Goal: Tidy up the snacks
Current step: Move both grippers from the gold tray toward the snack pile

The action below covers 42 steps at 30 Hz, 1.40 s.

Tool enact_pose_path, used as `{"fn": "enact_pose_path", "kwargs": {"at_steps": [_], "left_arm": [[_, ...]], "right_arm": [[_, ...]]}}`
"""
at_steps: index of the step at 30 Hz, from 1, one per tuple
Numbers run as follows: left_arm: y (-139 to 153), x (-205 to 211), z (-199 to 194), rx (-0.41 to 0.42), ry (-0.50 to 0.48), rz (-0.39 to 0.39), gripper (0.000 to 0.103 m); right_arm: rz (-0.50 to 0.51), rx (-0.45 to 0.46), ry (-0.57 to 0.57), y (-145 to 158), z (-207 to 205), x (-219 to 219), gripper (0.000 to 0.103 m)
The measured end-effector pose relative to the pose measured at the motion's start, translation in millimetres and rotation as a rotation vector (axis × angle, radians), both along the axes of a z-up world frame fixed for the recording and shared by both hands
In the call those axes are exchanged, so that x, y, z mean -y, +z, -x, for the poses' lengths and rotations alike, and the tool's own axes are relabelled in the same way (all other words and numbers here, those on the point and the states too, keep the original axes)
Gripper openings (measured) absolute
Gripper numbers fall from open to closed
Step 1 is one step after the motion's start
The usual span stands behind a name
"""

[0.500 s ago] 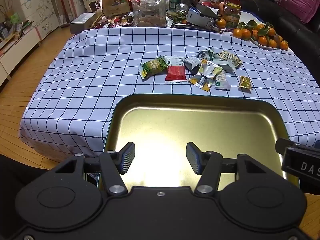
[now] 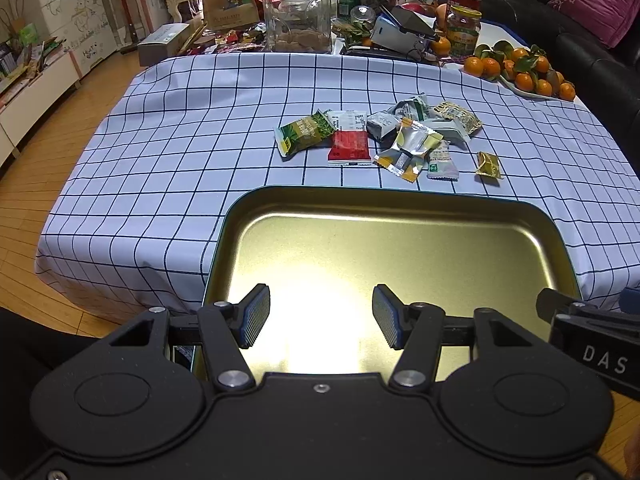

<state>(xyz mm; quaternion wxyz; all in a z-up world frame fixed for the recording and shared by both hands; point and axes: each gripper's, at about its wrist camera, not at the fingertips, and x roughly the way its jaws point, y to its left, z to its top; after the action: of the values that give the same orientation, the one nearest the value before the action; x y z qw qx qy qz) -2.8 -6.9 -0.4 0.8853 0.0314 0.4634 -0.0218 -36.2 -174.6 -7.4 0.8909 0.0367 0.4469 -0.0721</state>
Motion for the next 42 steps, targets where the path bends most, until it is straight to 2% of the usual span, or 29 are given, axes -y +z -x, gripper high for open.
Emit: {"fn": "enact_pose_path", "kwargs": {"at_steps": [12, 21, 24, 28, 31, 36, 42], "left_arm": [[1, -7, -3, -0.002, 0.002, 0.027, 0.061], [0, -11, -2, 0.008, 0.040, -0.001, 0.061], [3, -13, -3, 0.007, 0.019, 0.004, 0.061], [5, -12, -4, -0.026, 0.005, -0.012, 0.061], [5, -8, -11, -0.080, -0.013, -0.019, 0.061], [10, -5, -23, -0.133, -0.045, -0.063, 0.061], [34, -4, -56, -0.095, -0.058, -0.050, 0.061]], "right_arm": [[0.005, -0.002, 0.024, 1, 1, -2, 0.088], [-0.015, -0.047, 0.042, 0, -1, -3, 0.088], [-0.005, -0.047, 0.039, 4, -1, -2, 0.088], [-0.070, -0.087, 0.025, 3, -3, 3, 0.086], [-0.113, -0.158, 0.033, 0, -10, 7, 0.079], [-0.141, -0.237, 0.045, 5, -30, 14, 0.078], [-0.074, -0.209, 0.050, 30, -73, 22, 0.078]]}}
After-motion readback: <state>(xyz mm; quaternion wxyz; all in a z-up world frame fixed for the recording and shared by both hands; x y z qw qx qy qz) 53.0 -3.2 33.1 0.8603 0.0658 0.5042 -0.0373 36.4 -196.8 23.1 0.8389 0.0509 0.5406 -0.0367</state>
